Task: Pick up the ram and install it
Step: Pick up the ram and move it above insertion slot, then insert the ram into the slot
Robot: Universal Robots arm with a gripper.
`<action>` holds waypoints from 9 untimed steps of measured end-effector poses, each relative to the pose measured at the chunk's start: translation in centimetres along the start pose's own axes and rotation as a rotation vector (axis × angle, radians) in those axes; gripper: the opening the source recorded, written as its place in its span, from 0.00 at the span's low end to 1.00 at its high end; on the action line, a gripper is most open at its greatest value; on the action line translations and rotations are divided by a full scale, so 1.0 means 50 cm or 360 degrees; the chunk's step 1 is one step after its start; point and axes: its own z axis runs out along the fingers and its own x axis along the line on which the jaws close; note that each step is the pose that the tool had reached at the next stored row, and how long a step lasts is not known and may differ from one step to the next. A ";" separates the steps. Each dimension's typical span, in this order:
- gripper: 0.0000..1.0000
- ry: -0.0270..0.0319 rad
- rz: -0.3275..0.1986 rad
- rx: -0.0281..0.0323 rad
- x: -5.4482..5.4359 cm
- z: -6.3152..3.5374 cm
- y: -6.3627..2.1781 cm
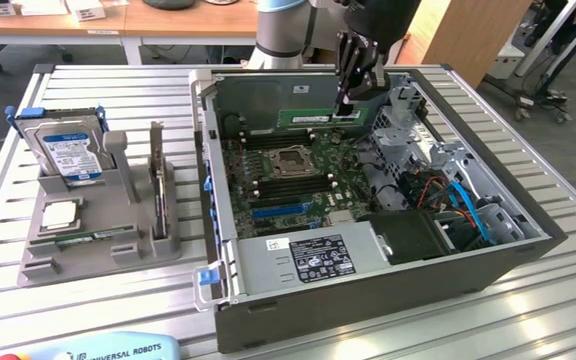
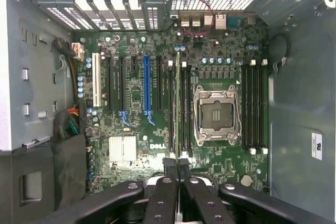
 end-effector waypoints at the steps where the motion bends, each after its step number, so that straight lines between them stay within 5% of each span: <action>1: 0.11 0.00002 0.0000 0.00000 0.000 0.000 0.000; 9: 0.11 0.00000 0.0000 -0.00001 0.000 0.001 0.000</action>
